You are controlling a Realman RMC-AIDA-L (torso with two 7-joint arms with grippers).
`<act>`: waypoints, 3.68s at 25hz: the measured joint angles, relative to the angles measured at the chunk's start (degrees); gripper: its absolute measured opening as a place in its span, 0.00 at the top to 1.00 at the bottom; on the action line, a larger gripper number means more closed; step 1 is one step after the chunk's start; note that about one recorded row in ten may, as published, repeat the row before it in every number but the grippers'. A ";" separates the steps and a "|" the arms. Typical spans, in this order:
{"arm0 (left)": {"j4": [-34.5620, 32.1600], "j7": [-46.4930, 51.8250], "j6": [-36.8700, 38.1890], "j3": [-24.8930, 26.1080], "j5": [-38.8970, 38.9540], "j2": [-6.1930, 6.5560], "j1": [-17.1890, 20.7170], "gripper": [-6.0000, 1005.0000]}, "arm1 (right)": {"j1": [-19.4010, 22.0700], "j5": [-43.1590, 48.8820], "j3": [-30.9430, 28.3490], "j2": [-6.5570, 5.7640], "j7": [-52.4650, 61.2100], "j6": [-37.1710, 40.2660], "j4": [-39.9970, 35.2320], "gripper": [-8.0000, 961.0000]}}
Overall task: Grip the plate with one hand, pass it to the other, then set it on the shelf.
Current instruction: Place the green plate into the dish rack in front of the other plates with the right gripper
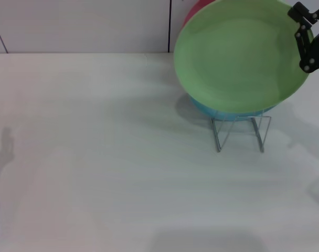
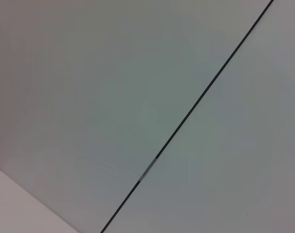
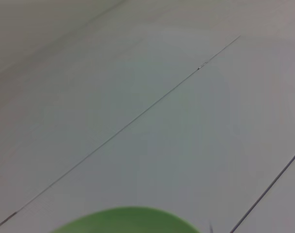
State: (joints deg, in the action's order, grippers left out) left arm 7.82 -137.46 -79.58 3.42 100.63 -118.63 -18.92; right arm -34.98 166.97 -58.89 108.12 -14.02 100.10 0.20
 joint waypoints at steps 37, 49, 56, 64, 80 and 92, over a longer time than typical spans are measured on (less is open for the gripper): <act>4.77 -0.12 -2.60 -0.79 -0.09 -0.19 -0.44 0.52 | -4.66 -0.02 9.08 -3.72 -5.00 -0.40 -5.57 0.98; 5.45 -0.08 -2.41 -0.79 -0.09 -0.20 -1.54 0.52 | -5.77 0.13 11.69 -3.91 -6.21 -1.42 -6.31 0.98; 5.54 0.43 -2.17 -0.79 -0.09 -0.17 -1.57 0.52 | -5.77 -0.03 12.87 -3.88 -6.38 -1.84 -6.44 0.98; 5.54 0.79 -2.22 -0.79 -0.09 -0.06 -1.43 0.52 | -5.57 0.08 12.85 -3.57 -6.64 -1.18 -6.13 0.98; 4.83 2.28 -2.38 -0.79 -1.49 0.14 -0.86 0.52 | -5.19 -0.12 13.63 -1.89 -6.96 -1.44 -6.50 0.98; 4.83 2.28 -2.17 -0.79 -1.49 0.25 -0.86 0.52 | -5.01 -0.21 13.63 -1.53 -7.08 -2.12 -6.69 0.98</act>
State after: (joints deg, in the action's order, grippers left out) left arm 12.65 -135.17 -81.75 2.64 99.14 -118.39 -19.77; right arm -39.99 166.77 -45.26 106.58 -21.09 97.98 -6.50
